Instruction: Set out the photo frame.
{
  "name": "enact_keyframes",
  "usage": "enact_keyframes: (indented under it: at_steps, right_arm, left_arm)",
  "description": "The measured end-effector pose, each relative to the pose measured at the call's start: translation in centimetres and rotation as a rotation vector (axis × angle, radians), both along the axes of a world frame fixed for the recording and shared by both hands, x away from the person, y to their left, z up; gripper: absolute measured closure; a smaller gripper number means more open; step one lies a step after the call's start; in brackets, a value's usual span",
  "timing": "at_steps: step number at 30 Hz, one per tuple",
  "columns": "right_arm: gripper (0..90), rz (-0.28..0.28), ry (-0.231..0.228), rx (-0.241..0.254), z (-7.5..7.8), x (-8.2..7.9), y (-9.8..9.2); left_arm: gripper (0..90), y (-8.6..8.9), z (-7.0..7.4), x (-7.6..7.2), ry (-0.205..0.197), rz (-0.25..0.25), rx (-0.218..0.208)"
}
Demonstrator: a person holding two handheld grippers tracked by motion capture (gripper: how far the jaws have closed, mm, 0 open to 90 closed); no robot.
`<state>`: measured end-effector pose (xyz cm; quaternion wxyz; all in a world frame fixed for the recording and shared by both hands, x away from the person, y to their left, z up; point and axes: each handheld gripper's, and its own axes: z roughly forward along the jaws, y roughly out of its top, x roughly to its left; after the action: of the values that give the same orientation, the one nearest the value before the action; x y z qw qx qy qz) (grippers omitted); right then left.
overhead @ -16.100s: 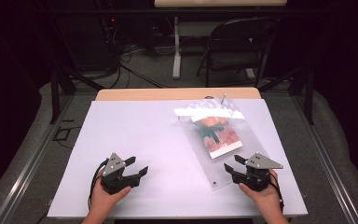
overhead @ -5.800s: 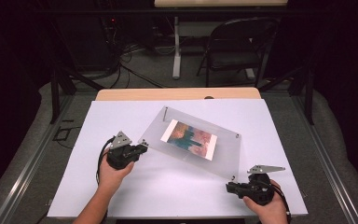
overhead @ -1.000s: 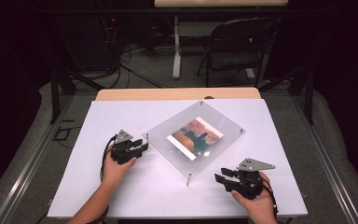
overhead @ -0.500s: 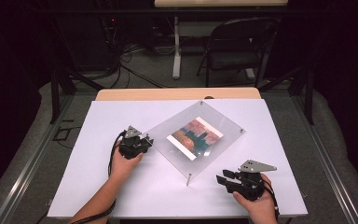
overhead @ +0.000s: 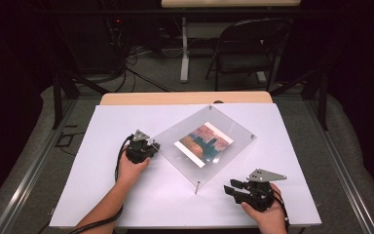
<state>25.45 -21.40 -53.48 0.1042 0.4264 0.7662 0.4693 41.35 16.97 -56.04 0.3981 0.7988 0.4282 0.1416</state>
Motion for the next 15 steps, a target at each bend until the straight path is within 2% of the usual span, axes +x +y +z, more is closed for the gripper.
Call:
enact_keyframes:
  at_steps: [3,6,11,12,14,15]
  right_arm:
    - [61.5,0.02,0.002,-0.002,0.0,-0.1,0.5]
    - [61.5,0.074,-0.005,-0.006,-0.1,0.0,1.5]
    - [61.5,0.12,-0.019,-0.003,0.1,-0.3,2.2]
    - [61.5,0.135,-0.03,0.001,0.4,-0.5,2.4]
    - [61.5,0.14,-0.033,0.013,0.5,-0.5,2.4]
    - [61.5,0.148,-0.022,0.049,0.6,-0.7,2.6]
  left_arm:
    - [83.9,0.1,0.3,-0.1,0.008,-0.012,-0.005]
    - [84.0,0.1,1.0,-0.3,0.004,-0.023,-0.011]
    - [84.0,0.0,2.9,-1.3,-0.024,-0.049,-0.045]
    - [84.0,0.0,3.3,-1.6,-0.023,-0.053,-0.06]
    - [83.9,-0.1,3.5,-1.8,-0.02,-0.056,-0.064]
    - [83.9,-0.1,3.6,-1.9,-0.018,-0.054,-0.07]
